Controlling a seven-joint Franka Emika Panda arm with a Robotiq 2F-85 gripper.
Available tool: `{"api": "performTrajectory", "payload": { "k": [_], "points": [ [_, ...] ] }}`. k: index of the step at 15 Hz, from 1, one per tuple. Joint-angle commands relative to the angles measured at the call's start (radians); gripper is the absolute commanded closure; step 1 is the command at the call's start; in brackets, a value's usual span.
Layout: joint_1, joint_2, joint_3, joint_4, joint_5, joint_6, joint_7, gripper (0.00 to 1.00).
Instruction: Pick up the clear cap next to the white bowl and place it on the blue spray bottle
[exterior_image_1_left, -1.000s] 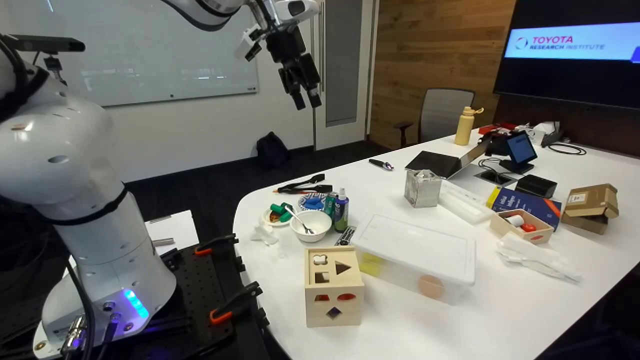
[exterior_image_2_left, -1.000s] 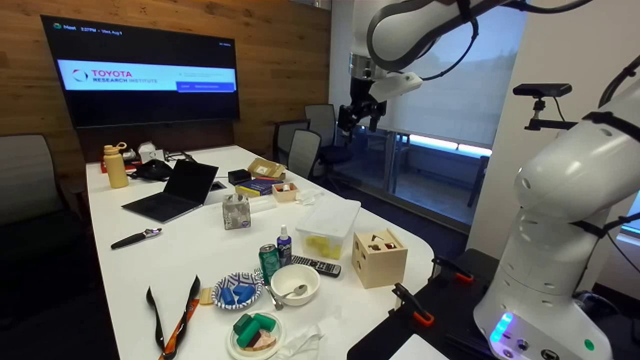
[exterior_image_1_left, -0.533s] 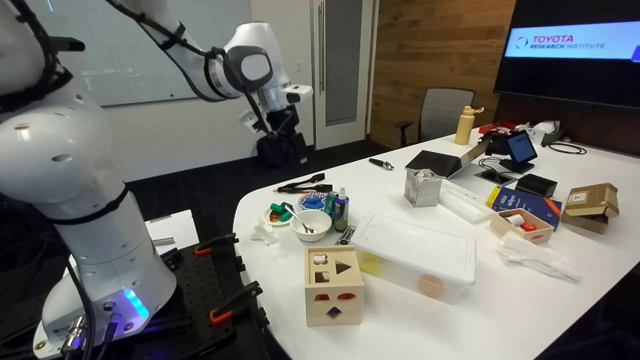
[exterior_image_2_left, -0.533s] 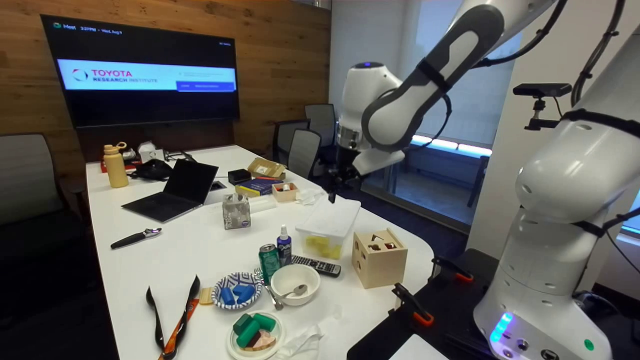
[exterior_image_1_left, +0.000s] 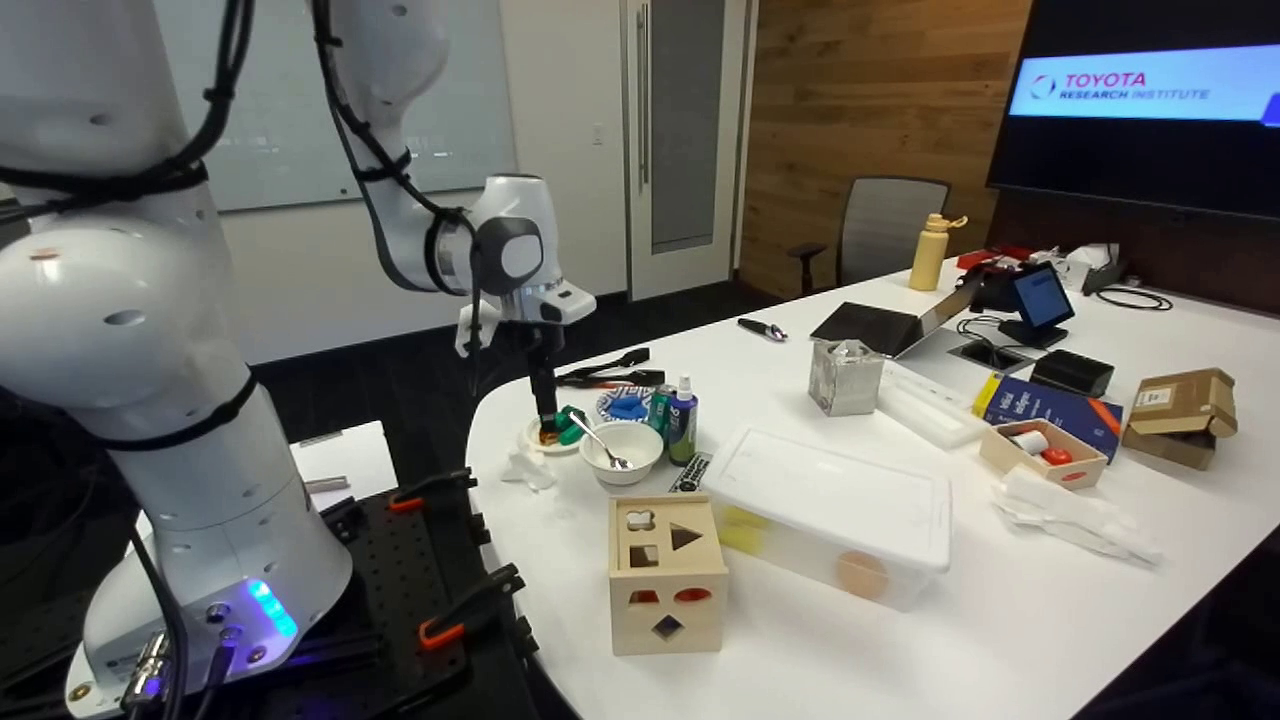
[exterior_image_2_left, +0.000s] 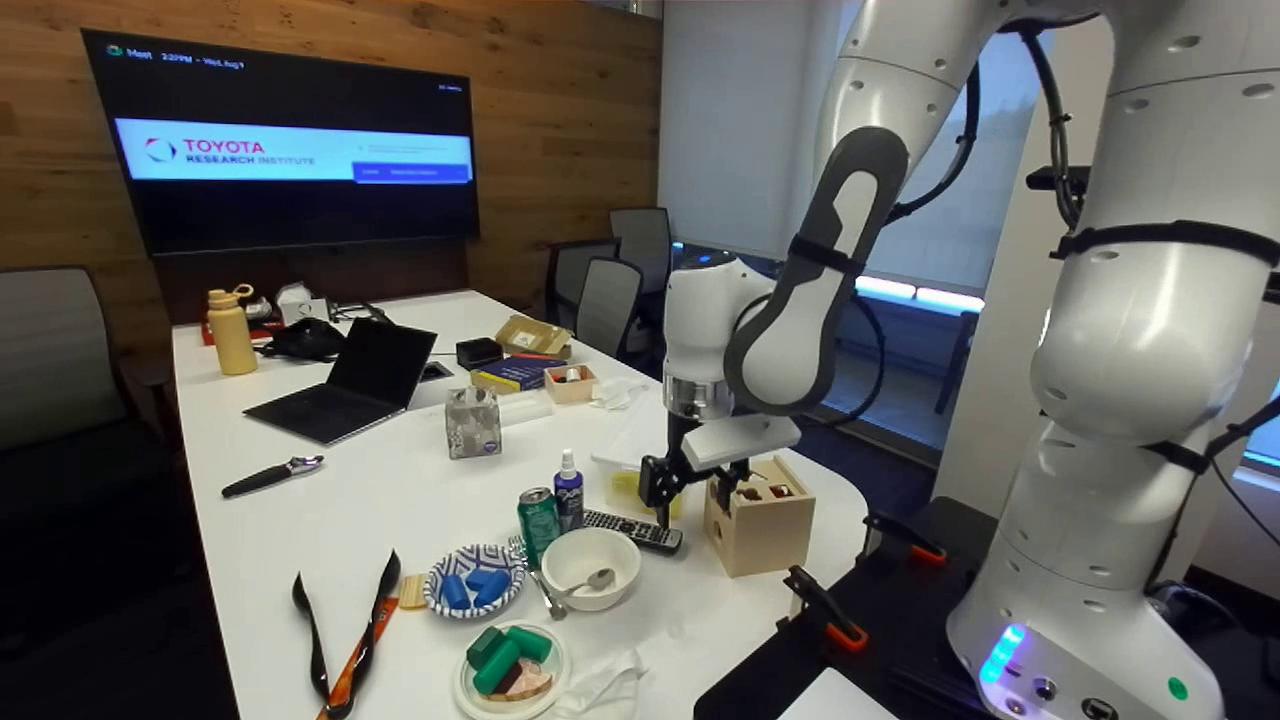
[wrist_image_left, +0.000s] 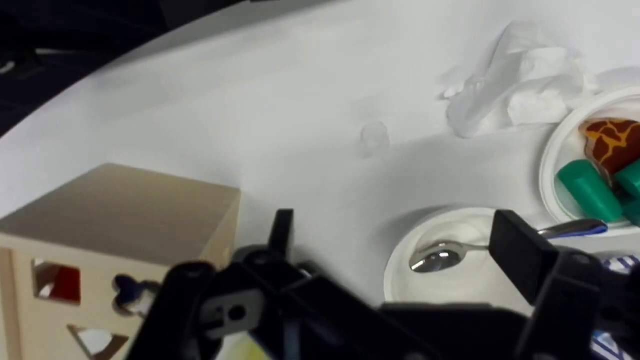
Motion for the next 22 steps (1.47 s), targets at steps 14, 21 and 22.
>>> {"api": "performTrajectory", "payload": {
  "k": [14,21,22],
  "points": [
    [0.301,0.627,-0.329,0.287,-0.200,0.302,0.330,0.00],
    [0.474,0.674,-0.423,0.322,0.011,0.300,0.249,0.66],
    [0.488,0.679,-0.428,0.325,0.056,0.296,0.235,0.73]
  ]
}}
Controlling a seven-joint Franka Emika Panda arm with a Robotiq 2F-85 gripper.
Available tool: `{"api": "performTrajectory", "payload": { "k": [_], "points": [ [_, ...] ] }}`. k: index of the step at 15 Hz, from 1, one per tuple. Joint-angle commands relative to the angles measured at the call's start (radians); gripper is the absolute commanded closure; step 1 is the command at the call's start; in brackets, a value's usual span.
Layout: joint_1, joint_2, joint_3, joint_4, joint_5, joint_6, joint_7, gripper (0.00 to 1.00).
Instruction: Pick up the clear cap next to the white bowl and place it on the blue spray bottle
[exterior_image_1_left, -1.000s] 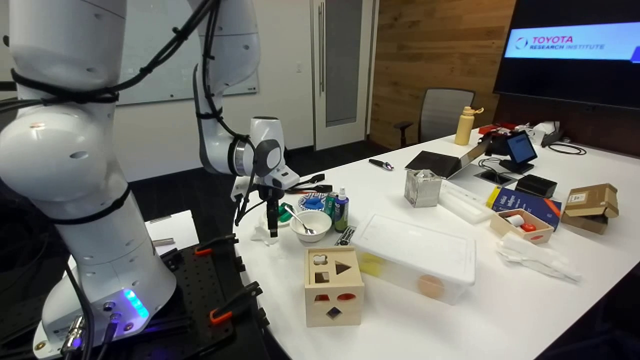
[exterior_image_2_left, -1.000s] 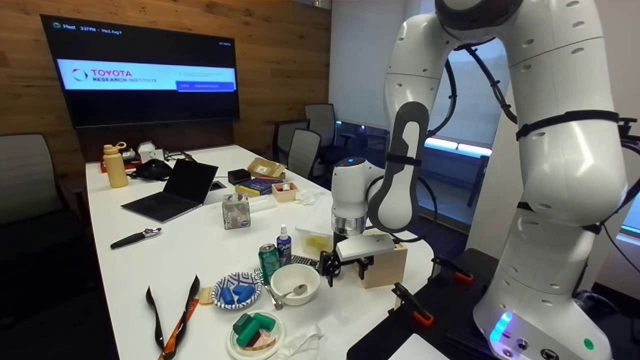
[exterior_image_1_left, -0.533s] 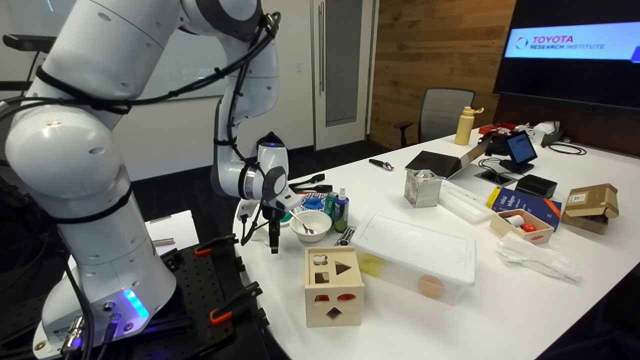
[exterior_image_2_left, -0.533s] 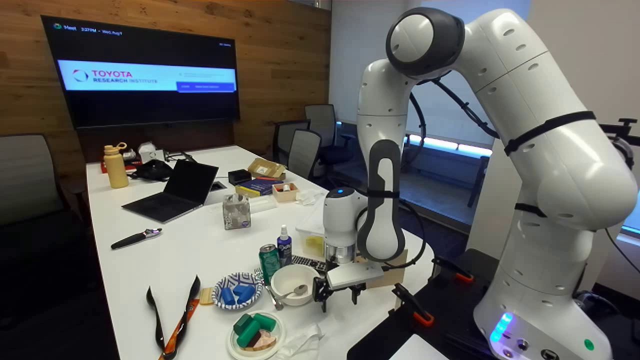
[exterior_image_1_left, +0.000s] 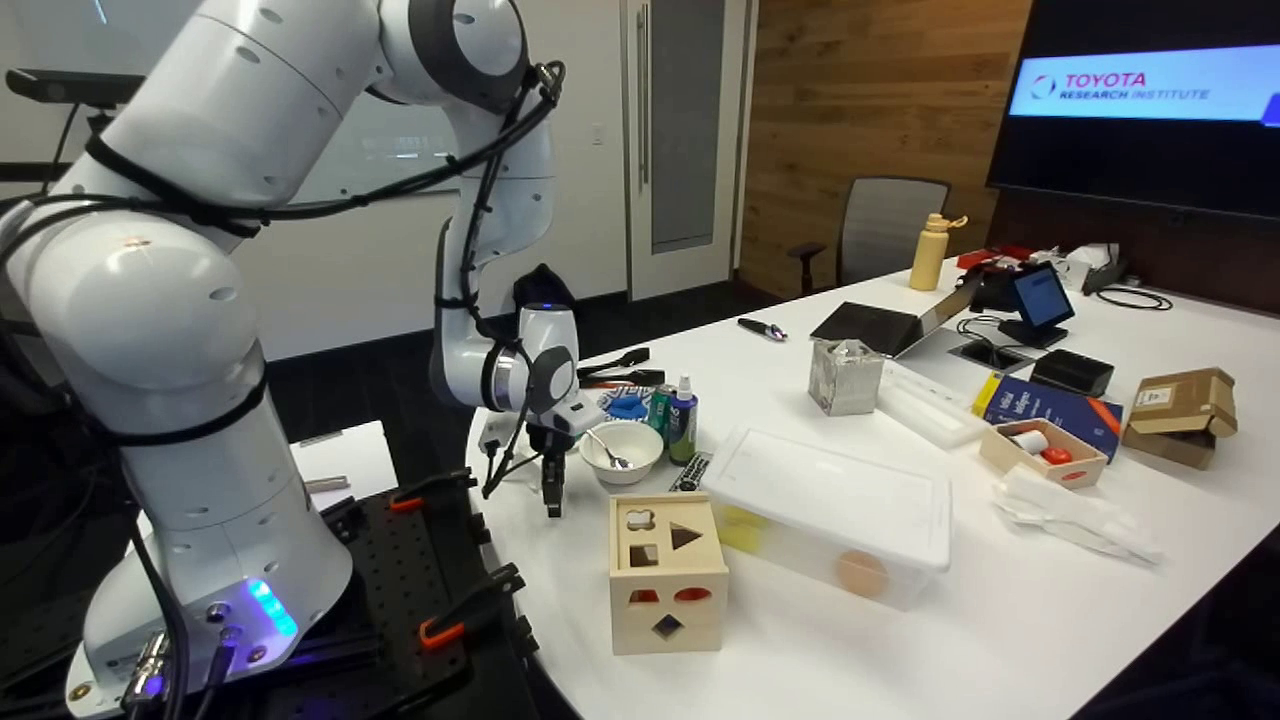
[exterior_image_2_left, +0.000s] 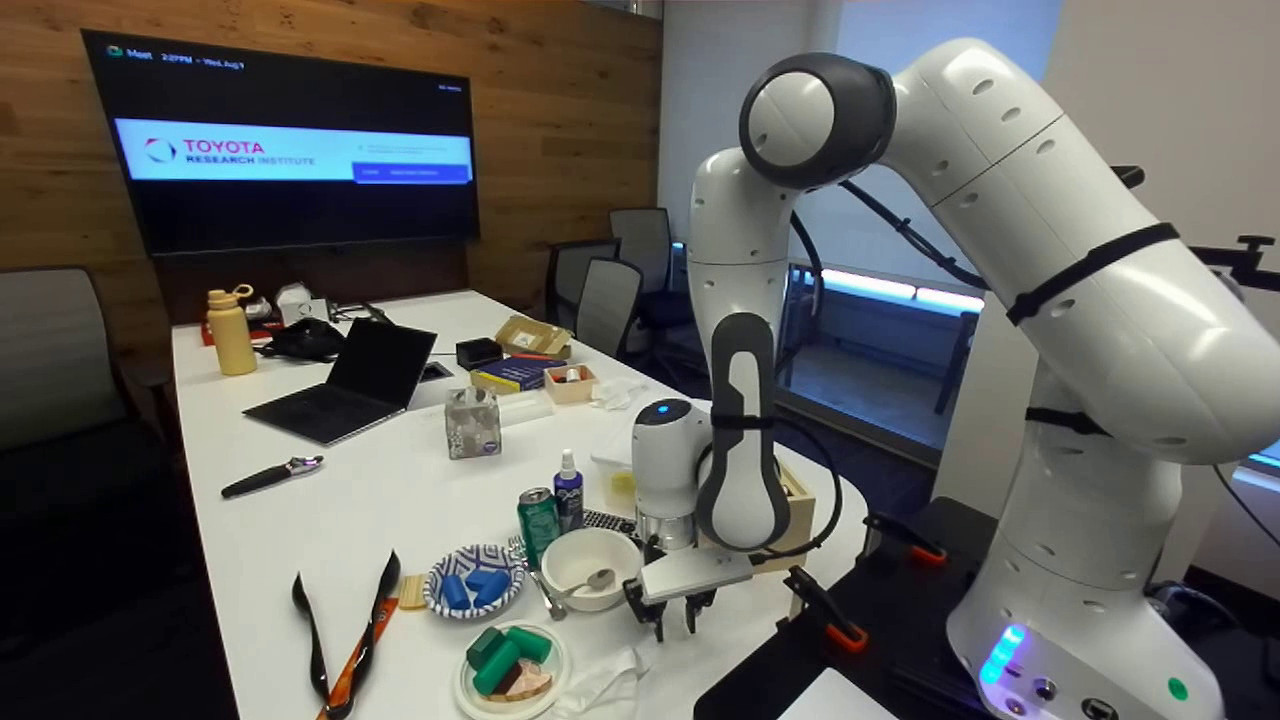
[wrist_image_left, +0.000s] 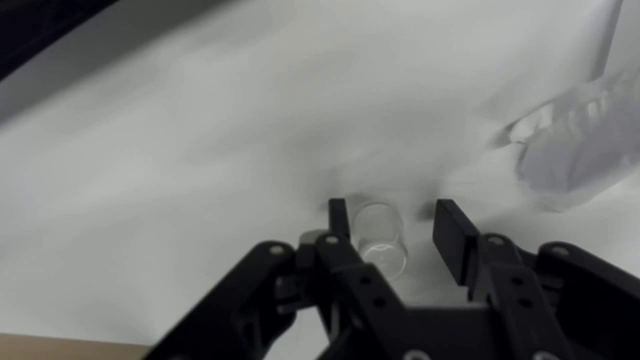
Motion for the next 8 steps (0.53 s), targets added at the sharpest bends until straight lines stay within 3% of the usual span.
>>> {"api": "performTrajectory", "payload": {
  "k": [1,3,8],
  "points": [
    [0.105,0.016,-0.041,0.006,0.235,0.004,-0.131,0.82],
    [0.138,0.022,-0.043,0.010,0.343,-0.001,-0.195,0.97],
    [0.204,-0.054,-0.065,-0.005,0.484,-0.073,-0.327,0.94]
  ]
}}
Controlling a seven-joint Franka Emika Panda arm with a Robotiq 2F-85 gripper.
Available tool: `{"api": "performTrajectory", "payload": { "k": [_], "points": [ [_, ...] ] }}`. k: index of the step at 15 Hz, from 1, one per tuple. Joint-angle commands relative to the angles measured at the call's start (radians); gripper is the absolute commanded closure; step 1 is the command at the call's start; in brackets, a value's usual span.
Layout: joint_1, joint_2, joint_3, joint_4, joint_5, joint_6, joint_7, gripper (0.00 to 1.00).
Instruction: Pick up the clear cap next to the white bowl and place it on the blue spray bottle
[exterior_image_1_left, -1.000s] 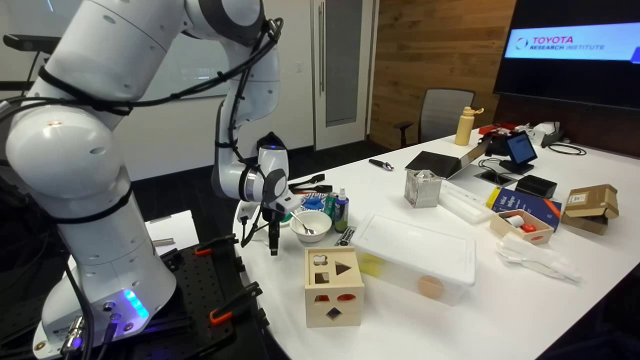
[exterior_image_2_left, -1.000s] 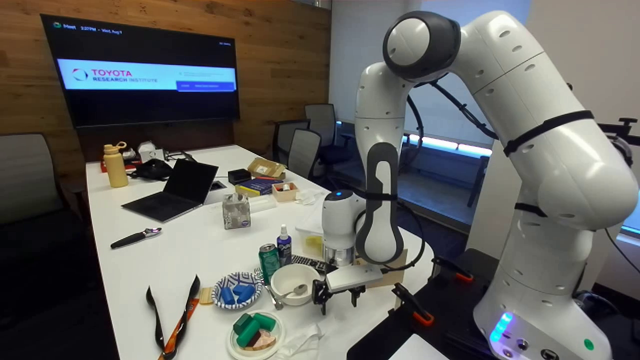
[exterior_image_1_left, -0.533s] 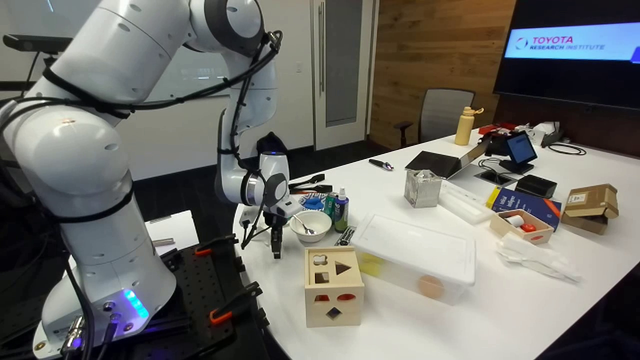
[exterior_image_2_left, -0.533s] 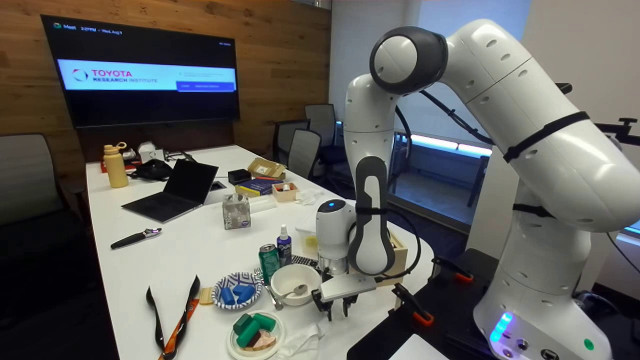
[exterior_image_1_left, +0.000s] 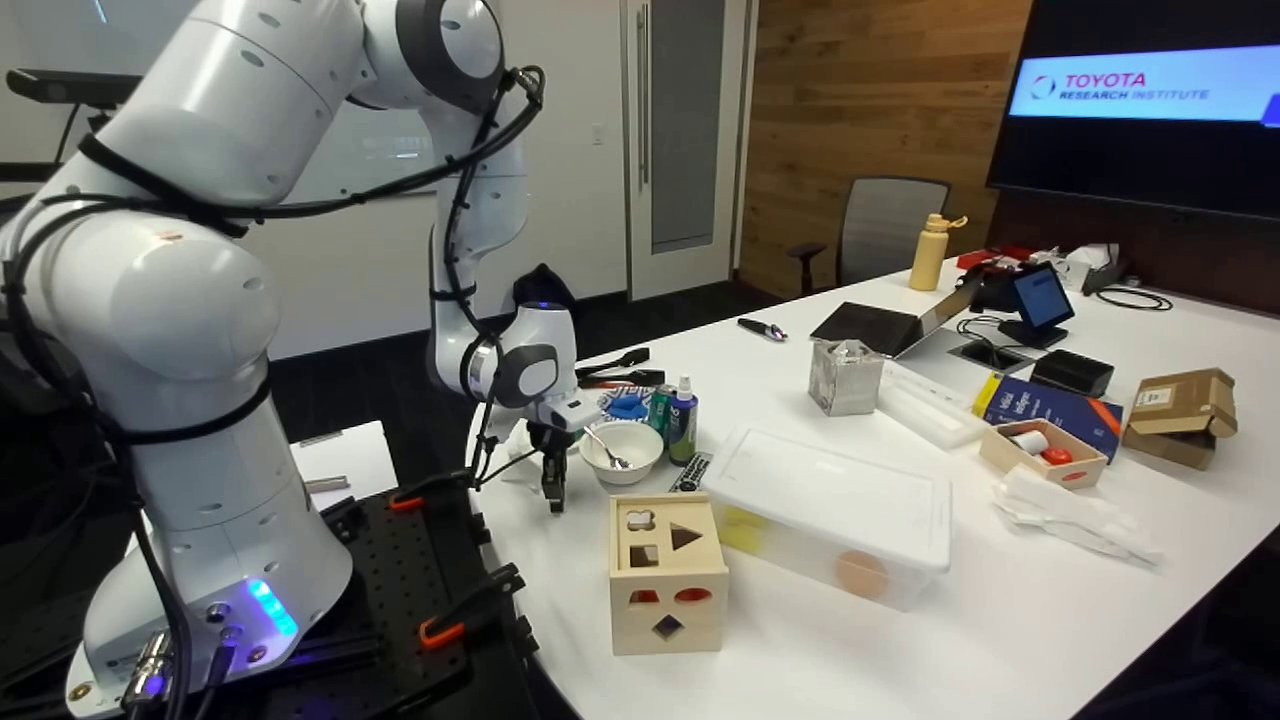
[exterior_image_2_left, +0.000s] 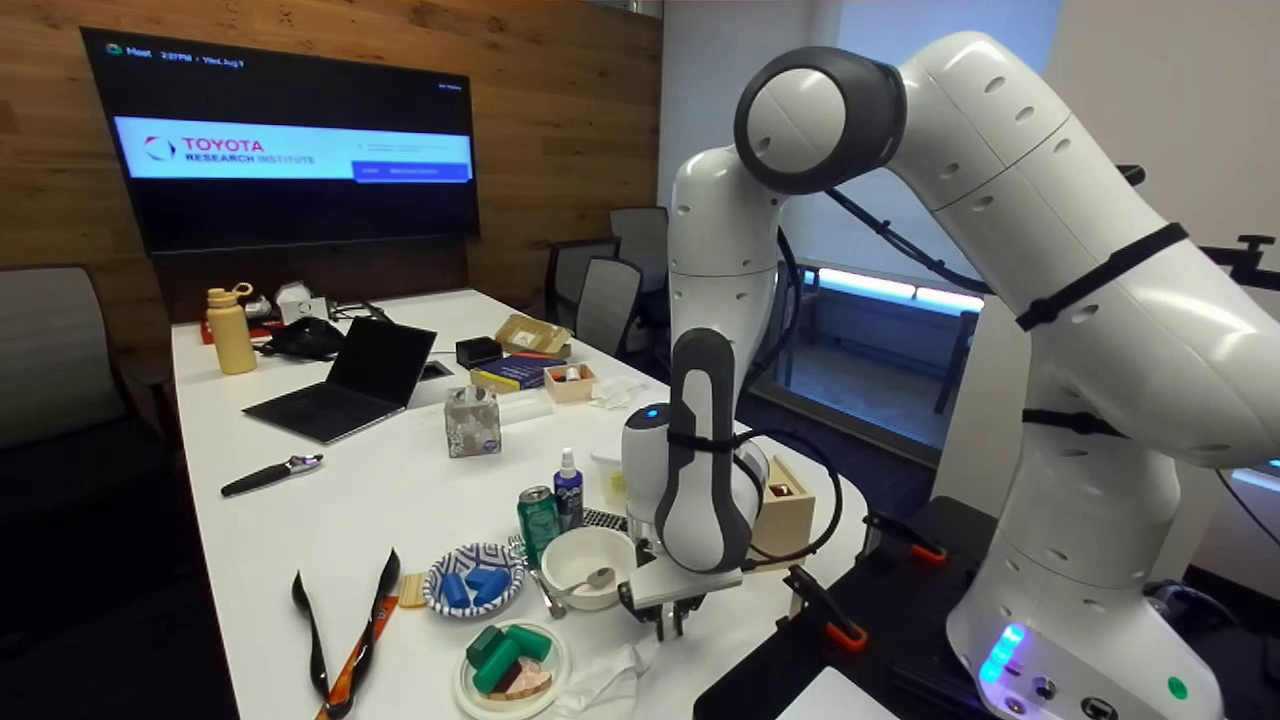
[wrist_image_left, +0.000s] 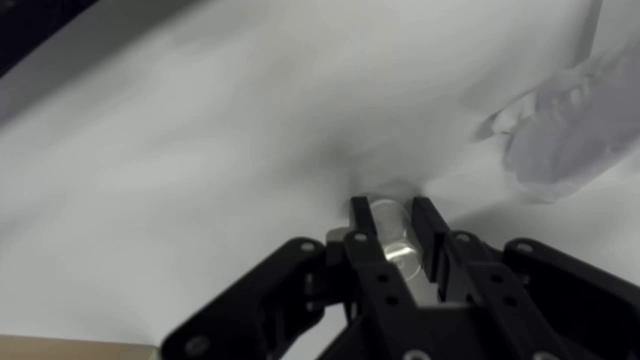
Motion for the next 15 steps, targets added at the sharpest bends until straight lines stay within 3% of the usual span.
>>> {"api": "performTrajectory", "payload": {
  "k": [1,5,8,10,15],
  "points": [
    [0.075,-0.094,-0.054,-0.018,0.074,-0.103,-0.086,0.94],
    [0.171,-0.228,-0.210,0.003,0.013,-0.268,-0.145,0.94],
    [0.142,-0.278,-0.270,0.110,-0.094,-0.337,-0.227,0.94],
    [0.071,-0.292,-0.236,0.197,-0.134,-0.346,-0.299,0.94],
    [-0.171,-0.237,-0.015,0.403,-0.070,-0.369,-0.538,0.94]
  ]
}}
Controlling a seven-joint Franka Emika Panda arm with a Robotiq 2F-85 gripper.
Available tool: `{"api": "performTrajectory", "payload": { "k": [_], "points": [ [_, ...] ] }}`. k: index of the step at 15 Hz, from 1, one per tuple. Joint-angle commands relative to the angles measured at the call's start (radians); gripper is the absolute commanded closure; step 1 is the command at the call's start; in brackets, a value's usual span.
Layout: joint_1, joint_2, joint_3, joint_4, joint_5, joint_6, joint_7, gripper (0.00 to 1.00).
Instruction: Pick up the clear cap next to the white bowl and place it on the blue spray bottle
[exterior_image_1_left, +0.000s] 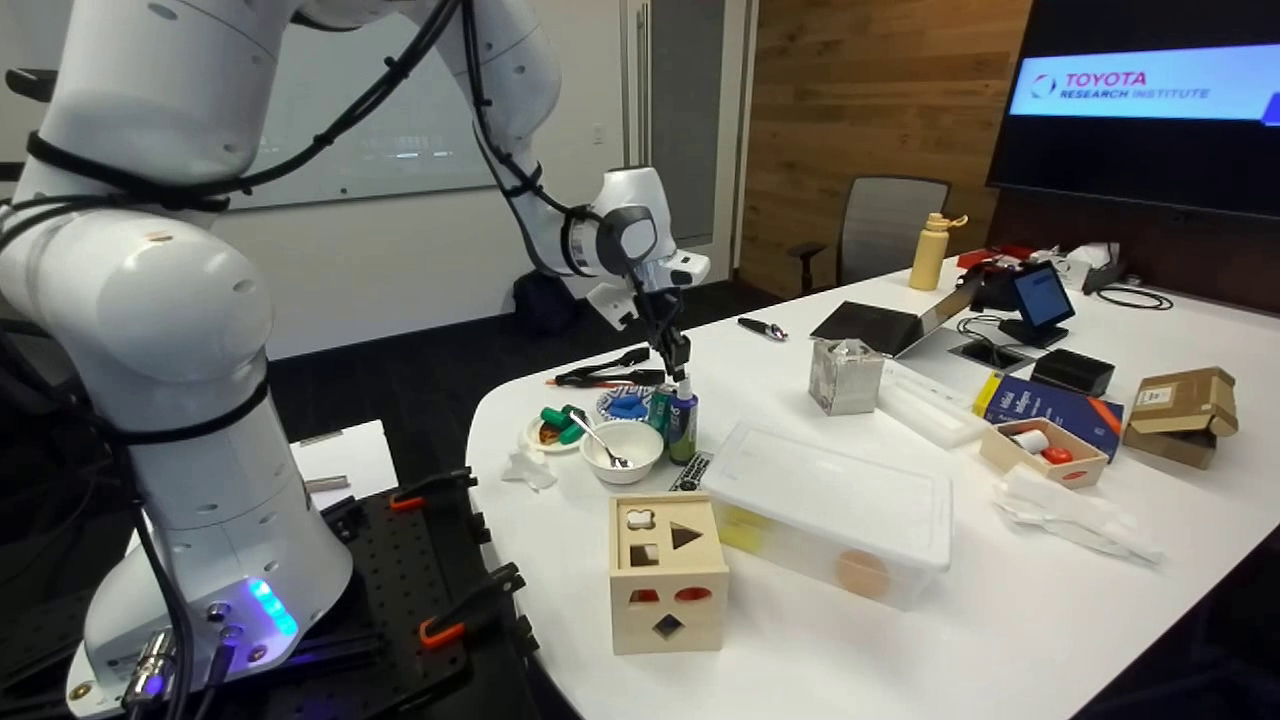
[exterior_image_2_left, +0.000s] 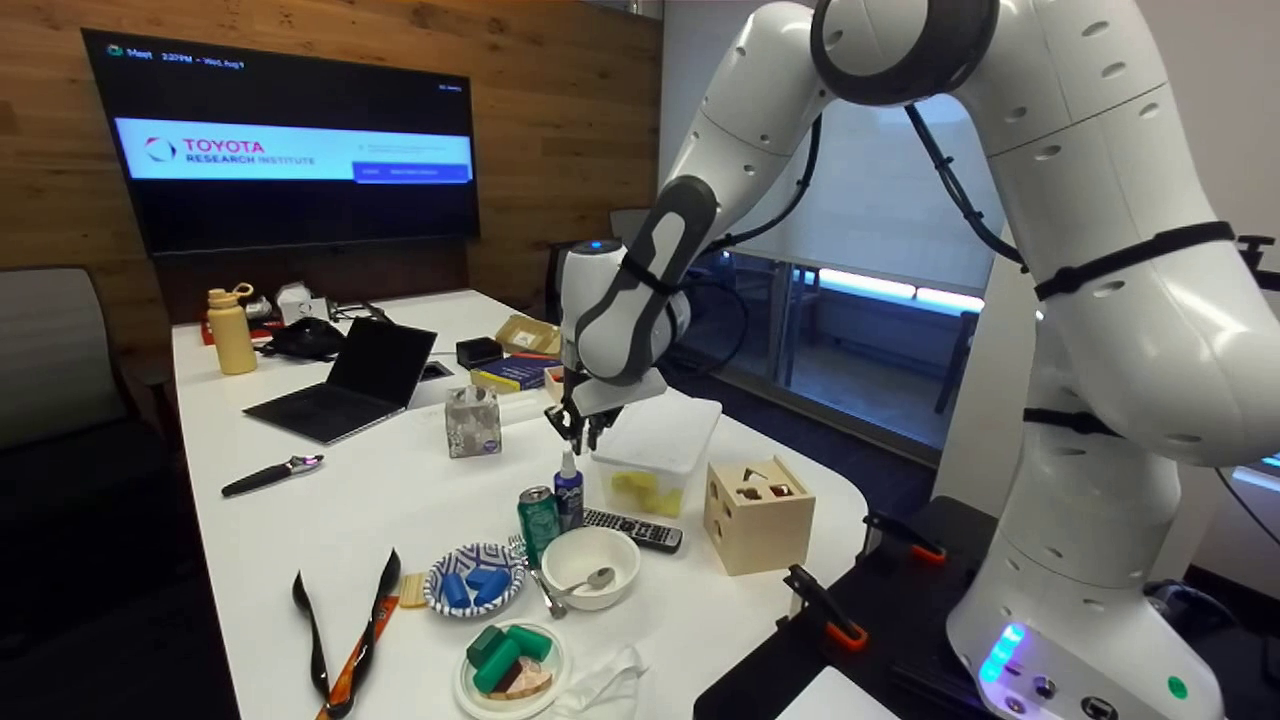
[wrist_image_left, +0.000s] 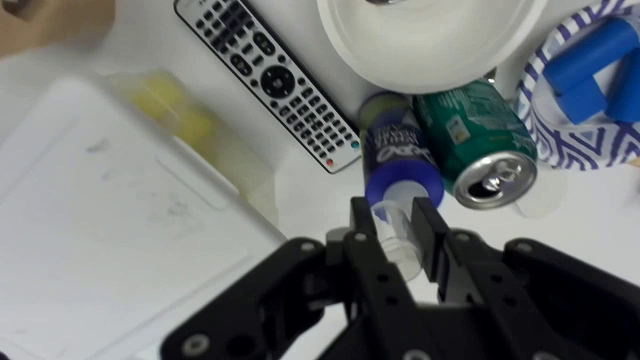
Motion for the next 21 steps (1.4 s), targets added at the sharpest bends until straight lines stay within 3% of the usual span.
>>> {"api": "performTrajectory", "payload": {
  "k": [1,4,13,21],
  "points": [
    [-0.146,0.060,0.148,0.141,0.052,-0.071,-0.153,0.94],
    [-0.190,0.088,0.190,0.199,0.054,-0.117,-0.197,0.94],
    [-0.176,0.108,0.181,0.246,0.035,-0.201,-0.171,0.94],
    [-0.156,0.088,0.163,0.220,0.019,-0.203,-0.140,0.94]
  ]
}}
